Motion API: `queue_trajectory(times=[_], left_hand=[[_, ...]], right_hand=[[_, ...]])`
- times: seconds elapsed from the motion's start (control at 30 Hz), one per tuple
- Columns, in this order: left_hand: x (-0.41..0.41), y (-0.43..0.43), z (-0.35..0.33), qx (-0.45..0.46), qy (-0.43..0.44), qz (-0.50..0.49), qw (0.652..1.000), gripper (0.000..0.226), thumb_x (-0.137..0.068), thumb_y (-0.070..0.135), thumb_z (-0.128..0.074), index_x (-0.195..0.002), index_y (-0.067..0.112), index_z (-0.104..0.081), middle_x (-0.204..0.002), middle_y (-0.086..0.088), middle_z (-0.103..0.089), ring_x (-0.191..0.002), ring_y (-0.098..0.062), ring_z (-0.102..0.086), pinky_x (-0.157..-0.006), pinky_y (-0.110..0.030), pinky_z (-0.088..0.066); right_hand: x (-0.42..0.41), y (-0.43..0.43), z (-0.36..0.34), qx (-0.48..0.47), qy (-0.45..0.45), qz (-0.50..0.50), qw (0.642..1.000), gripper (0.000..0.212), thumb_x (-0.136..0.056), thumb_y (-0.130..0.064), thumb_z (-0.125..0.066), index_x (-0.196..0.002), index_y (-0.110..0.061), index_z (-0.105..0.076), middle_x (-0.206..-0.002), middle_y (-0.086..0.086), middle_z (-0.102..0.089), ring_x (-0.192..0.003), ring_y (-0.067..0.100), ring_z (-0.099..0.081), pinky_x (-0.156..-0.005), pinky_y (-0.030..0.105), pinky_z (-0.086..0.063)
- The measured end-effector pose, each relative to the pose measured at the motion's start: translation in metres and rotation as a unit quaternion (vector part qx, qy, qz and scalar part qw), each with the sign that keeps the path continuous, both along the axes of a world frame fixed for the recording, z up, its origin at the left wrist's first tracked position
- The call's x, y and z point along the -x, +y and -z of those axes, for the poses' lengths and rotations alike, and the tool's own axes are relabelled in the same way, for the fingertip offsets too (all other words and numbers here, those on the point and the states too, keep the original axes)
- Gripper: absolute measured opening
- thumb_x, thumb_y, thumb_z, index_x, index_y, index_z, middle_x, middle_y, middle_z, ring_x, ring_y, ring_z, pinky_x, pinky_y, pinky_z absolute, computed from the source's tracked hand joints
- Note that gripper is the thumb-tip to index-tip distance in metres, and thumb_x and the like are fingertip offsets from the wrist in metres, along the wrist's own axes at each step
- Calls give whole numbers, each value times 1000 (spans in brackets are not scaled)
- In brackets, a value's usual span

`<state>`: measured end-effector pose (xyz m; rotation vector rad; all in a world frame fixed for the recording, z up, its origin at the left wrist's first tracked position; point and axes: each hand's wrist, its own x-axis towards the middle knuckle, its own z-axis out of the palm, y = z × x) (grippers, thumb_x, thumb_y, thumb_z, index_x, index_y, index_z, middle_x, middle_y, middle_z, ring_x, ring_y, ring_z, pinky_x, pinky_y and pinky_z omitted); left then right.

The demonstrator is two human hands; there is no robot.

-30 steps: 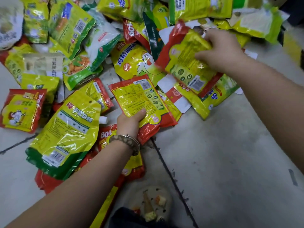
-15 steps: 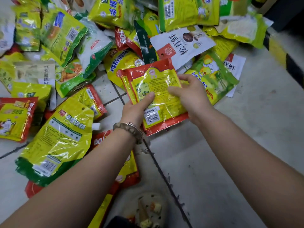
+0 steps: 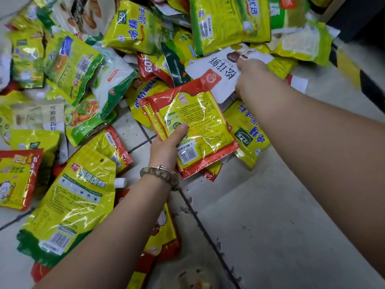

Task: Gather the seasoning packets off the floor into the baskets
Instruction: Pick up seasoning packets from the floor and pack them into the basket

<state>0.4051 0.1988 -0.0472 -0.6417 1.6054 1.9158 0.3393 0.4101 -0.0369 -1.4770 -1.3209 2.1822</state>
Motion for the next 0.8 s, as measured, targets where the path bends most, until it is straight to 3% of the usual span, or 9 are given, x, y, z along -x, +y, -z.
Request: queue_trajectory(times=[0.07,0.13,0.2,0.37,0.47,0.53,0.6,0.63,0.8], left_hand=[[4,2,0,-3,3,-2,1000,20,-79,18,-72,-97,16,-63,-86,-1,-71,-79,-23,-69,-82,-45,-55],[7,4,-1,-6,14,1,1000,33,-79,17,-71,-110,10,-62,-83,1,-69,-68,-18,-68,-67,-35,-57],[9,7,-4,-21,23,8,999,38,-78,18,-70,-114,10,-60,-78,3,-68,-61,-15,-67,-55,-27,-54],[2,25,-33,-48,19,71,996,2,-84,20,-62,-82,19,-64,-61,8,-66,-56,-15,-64,-57,-28,-54],[-14,44,-69,-114,18,126,985,15,-85,18,-58,-75,17,-70,-67,2,-69,-63,-21,-68,-58,-34,-57],[-30,56,-94,-126,33,164,978,16,-71,24,-65,-85,18,-72,-78,-1,-71,-70,-24,-69,-59,-38,-57],[-48,69,-120,-102,66,192,974,44,-61,29,-72,-104,18,-67,-87,-2,-70,-77,-27,-68,-62,-39,-56],[-57,76,-131,-87,103,195,971,45,-64,28,-73,-107,17,-65,-86,0,-70,-76,-25,-68,-61,-36,-55],[-105,111,-203,-87,235,241,938,8,-83,13,-64,-89,19,-65,-72,10,-71,-69,-10,-69,-62,-28,-56]], right_hand=[[-8,3,-2,-14,20,-4,1000,22,-93,-13,-57,-112,-2,-59,-116,15,-64,-103,28,-64,-89,43,-53],[-25,13,0,-5,54,34,998,39,-87,-9,-63,-125,-2,-55,-108,18,-67,-91,32,-68,-70,46,-58],[-55,23,-2,-15,102,60,993,37,-86,2,-60,-123,-3,-54,-113,24,-64,-92,38,-67,-68,50,-57],[-139,45,-53,-98,152,73,981,39,-84,8,-57,-123,1,-54,-117,24,-63,-104,40,-63,-85,57,-52],[-189,53,-101,-120,169,90,974,37,-85,9,-52,-120,-3,-55,-109,18,-67,-96,34,-67,-82,51,-55],[-222,56,-131,-133,173,98,971,37,-86,10,-49,-120,-3,-55,-108,17,-67,-93,33,-68,-79,49,-56],[-252,58,-157,-146,172,111,968,42,-87,11,-49,-125,-4,-53,-114,17,-66,-98,35,-67,-81,52,-55],[-265,59,-168,-151,169,118,967,43,-87,11,-49,-126,-6,-53,-115,17,-66,-99,35,-67,-82,52,-55],[-326,62,-231,-197,154,151,956,39,-87,10,-50,-122,-7,-56,-105,14,-70,-91,31,-70,-73,45,-58]])
